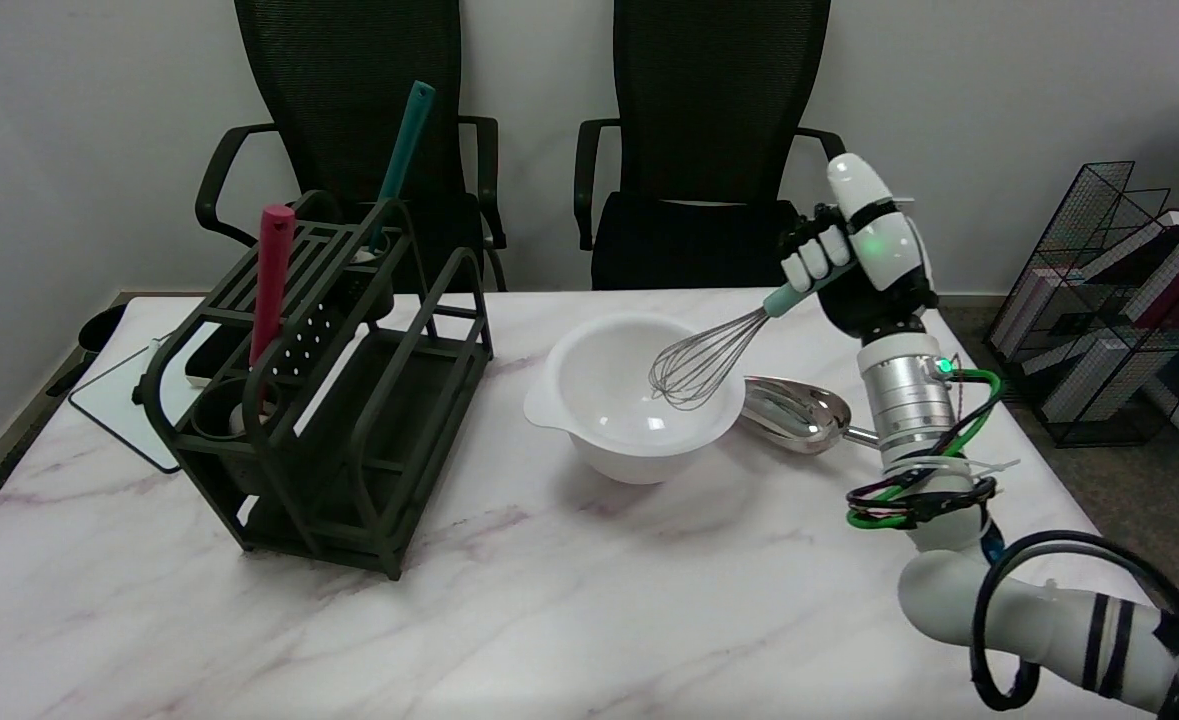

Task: Pick up the whisk.

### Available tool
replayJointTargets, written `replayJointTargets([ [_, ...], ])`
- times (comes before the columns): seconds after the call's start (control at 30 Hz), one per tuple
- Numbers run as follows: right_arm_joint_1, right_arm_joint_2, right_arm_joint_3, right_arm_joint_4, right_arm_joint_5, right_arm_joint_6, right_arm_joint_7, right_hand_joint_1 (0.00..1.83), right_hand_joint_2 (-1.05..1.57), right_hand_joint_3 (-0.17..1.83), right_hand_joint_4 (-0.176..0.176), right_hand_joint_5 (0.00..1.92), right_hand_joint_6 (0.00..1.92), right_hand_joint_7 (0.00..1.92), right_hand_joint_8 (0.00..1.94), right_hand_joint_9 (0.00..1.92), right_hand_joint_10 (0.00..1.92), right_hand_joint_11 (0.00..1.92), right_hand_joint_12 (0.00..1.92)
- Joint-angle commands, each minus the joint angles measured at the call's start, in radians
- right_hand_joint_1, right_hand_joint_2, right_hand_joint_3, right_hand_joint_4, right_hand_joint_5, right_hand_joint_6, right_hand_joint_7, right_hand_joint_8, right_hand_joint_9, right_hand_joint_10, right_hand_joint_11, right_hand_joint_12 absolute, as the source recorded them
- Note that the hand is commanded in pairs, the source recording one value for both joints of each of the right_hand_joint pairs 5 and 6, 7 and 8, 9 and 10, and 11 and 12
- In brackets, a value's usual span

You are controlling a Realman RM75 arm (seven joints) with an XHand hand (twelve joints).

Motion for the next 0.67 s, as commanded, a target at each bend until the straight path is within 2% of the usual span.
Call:
replayJointTargets([
  [0.03, -0.08, 0.119, 0.091, -0.001, -0.107, -0.007, 0.565, 0.99, 1.57, 0.46, 0.0, 1.92, 1.92, 1.92, 1.92, 1.92, 1.92, 1.92, 1.92],
  [0.33, -0.122, 0.109, 0.049, 0.123, -0.106, 0.211, 0.706, 0.98, 1.57, 0.51, 0.0, 1.92, 1.92, 1.92, 1.92, 1.92, 1.92, 1.92, 1.92],
  [0.67, -0.127, 0.064, -0.021, 0.258, -0.099, 0.349, 0.791, 0.99, 1.57, 0.55, 0.0, 1.92, 1.92, 1.92, 1.92, 1.92, 1.92, 1.92, 1.92],
])
